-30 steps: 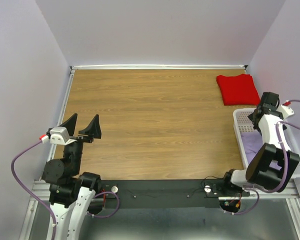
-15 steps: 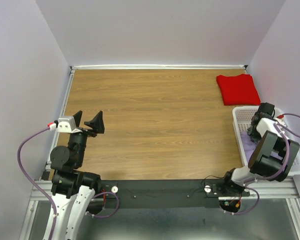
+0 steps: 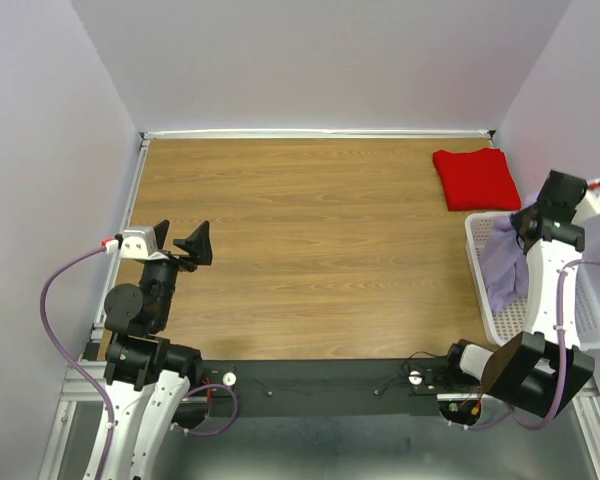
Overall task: Fold and stack the t-shirts
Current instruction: Grab the tshirt from the pile, then move the tshirt to the center of the board
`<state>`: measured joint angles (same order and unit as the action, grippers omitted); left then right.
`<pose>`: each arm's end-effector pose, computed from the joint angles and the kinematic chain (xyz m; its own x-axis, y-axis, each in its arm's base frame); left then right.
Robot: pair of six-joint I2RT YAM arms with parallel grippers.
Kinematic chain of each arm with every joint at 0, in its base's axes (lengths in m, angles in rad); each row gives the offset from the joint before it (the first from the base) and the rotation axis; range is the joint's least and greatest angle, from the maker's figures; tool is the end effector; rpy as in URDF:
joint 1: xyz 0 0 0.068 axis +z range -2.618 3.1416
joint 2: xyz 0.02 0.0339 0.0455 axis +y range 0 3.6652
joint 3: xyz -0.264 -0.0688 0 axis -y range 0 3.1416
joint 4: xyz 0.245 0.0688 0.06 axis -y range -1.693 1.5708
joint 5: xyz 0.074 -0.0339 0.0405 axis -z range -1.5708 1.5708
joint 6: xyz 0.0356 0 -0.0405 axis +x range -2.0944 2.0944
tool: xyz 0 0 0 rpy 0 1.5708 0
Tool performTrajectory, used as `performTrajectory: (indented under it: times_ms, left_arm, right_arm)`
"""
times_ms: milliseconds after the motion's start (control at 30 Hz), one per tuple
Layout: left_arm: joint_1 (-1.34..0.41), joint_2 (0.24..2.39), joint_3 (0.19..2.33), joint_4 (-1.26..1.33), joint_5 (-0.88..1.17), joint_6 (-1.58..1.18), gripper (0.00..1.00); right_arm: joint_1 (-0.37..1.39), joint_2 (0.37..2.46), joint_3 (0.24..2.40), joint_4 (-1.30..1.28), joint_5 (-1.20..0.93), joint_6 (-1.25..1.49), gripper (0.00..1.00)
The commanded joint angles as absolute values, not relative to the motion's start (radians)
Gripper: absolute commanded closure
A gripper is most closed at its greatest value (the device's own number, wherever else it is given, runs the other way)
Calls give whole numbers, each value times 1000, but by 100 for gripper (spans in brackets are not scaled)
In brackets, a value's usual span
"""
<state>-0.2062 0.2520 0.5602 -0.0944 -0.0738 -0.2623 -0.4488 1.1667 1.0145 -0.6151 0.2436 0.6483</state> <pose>0.0853 -0.0152 0.3341 0.1659 -0.2989 -0.9398 0.1829 0.9457 -0.2685 0.2175 -0.1143 0.3030 -0.1498 0.7226 -0.6749 0.8380 0.4551 0.3012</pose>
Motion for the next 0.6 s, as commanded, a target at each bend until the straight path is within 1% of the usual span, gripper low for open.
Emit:
performTrajectory:
  times_ms: [0, 133, 167, 267, 333, 367, 400, 467, 500, 567]
  left_arm:
    - [-204, 259, 572, -81, -51, -262, 5]
    - [-203, 259, 571, -81, -52, -262, 5]
    - [-202, 259, 571, -80, -52, -261, 5]
    - [-201, 258, 572, -81, -54, -262, 5]
    - [-199, 256, 571, -81, -51, -262, 5]
    - [-199, 256, 571, -81, -55, -262, 5]
    - [-199, 256, 571, -83, -54, -262, 5]
    - [-198, 255, 572, -83, -58, -261, 5]
    - [-196, 253, 571, -84, -57, -262, 5]
    - [-196, 252, 572, -86, -63, -262, 5]
  right_arm:
    - [-359, 1157, 1195, -626, 235, 551, 100]
    - [-230, 1195, 1399, -637, 207, 496, 99]
    - [-166, 1209, 1473, -640, 195, 488, 99]
    - [-66, 1272, 1570, -644, 131, 479, 99]
    - [50, 1304, 1645, -637, 101, 472, 99]
    - [89, 1339, 1669, -632, 89, 469, 99]
    - [163, 1391, 1719, -624, 56, 471, 99]
    - [237, 1449, 1767, -612, 22, 474, 99]
    - [318, 1480, 1796, -609, 18, 476, 99]
    - [400, 1541, 1864, -595, 40, 460, 99]
